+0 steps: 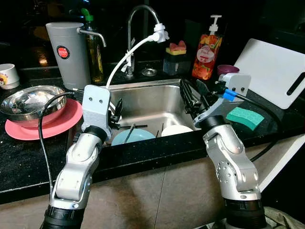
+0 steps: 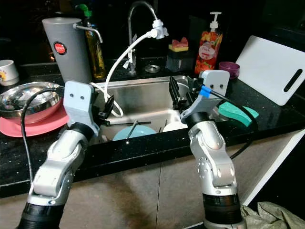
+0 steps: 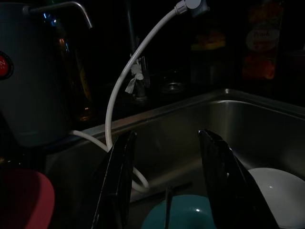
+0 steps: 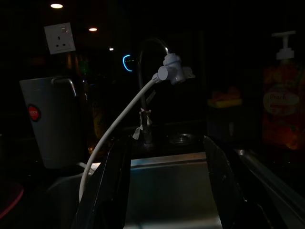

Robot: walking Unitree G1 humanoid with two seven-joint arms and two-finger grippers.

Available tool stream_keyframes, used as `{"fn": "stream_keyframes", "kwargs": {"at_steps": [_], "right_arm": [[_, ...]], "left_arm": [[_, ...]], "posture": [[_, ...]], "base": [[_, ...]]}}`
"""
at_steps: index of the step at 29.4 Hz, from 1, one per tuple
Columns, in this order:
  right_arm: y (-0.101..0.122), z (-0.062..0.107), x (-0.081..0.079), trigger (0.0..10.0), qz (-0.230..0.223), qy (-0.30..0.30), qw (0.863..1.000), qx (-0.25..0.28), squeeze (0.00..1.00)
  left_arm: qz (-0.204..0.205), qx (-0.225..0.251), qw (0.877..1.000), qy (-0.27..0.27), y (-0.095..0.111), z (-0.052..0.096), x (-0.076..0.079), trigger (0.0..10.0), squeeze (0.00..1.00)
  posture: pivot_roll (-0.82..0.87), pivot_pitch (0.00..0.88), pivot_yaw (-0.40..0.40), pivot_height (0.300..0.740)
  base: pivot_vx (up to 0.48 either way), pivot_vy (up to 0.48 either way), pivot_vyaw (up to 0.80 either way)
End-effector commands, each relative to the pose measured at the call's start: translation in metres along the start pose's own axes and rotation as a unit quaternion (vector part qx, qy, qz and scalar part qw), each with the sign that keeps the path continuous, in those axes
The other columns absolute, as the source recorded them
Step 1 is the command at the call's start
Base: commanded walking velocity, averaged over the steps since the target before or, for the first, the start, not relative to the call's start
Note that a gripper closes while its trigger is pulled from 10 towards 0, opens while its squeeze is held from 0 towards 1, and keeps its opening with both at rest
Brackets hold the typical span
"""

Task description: Kitchen organization

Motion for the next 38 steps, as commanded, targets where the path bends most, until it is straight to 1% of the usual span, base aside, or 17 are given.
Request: {"fn": "stream_keyframes", "kwargs": {"at_steps": [1,10,11,19,38], "right_arm": [[0.0035,0.0002,-0.0019,10.0,0.004,0.006,1.000,0.009,0.00],[0.0038,-0.0004,-0.0027,10.0,0.006,0.008,1.000,0.009,0.00],[0.0041,-0.0003,-0.0024,10.0,0.007,0.008,1.000,0.009,0.00],[0.0041,0.0013,-0.0014,10.0,0.008,0.007,1.000,0.010,0.00],[0.0020,0.0027,-0.0014,10.0,0.012,0.005,1.000,0.007,0.00]], "left_arm": [[-0.008,-0.002,1.000,0.001,-0.0026,0.0000,0.0003,10.0,0.00],[-0.007,-0.001,1.000,0.002,-0.0025,-0.0001,-0.0005,10.0,0.00],[-0.007,-0.001,1.000,0.001,-0.0028,-0.0001,0.0003,10.0,0.00],[-0.005,0.001,1.000,-0.003,-0.0025,-0.0015,0.0028,10.0,0.00],[-0.004,-0.002,1.000,-0.006,-0.0049,0.0002,0.0043,10.0,0.00]], "posture": [[0.05,0.095,-0.026,0.740],[0.05,0.095,-0.026,0.740],[0.03,0.085,-0.026,0.740],[0.02,0.076,-0.019,0.740],[0.02,0.082,-0.020,0.740]], "base": [[0.000,0.000,0.00],[0.000,0.000,0.00],[0.000,0.000,0.00],[0.000,0.000,0.00],[0.000,0.000,0.00]]}}
Point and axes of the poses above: a point about 5 cm out from each wrist's last joint towards the gripper, its own z axis pointing back from the gripper into the wrist, its own y axis along the axis of the wrist's last joint, x = y × z, the point moved 1 cm from there along -z, pointing out of the wrist towards the gripper, and after that the axes turned 10 degrees about -z, right-handed, at the moved point
